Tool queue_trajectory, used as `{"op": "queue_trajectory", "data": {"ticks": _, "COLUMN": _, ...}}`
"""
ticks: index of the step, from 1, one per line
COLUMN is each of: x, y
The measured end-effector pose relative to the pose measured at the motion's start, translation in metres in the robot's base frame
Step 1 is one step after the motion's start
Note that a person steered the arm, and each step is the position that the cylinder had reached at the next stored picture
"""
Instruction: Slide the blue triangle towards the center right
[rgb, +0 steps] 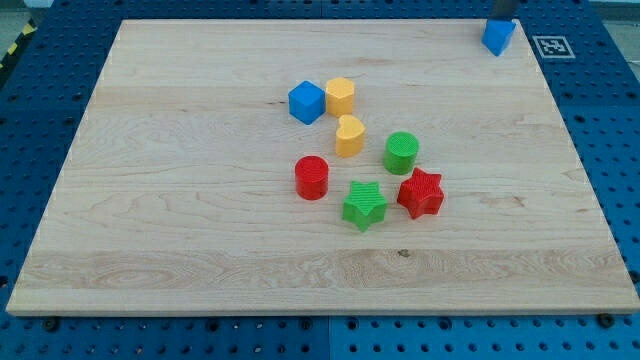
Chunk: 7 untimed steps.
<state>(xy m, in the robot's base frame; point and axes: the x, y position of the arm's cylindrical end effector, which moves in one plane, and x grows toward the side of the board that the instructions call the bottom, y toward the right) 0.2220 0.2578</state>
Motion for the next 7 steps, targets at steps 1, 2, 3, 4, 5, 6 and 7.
{"op": "queue_trajectory", "data": {"ticks": 1, "x": 0.027, "y": 0.0}}
{"op": "queue_trajectory", "data": {"ticks": 2, "x": 0.052, "y": 0.0}}
{"op": "queue_trajectory", "data": {"ticks": 3, "x": 0.079, "y": 0.0}}
{"op": "queue_trajectory", "data": {"ticks": 4, "x": 0.117, "y": 0.003}}
{"op": "queue_trajectory", "data": {"ticks": 5, "x": 0.141, "y": 0.003}}
{"op": "queue_trajectory", "data": {"ticks": 6, "x": 0.14, "y": 0.003}}
{"op": "queue_trajectory", "data": {"ticks": 7, "x": 0.117, "y": 0.017}}
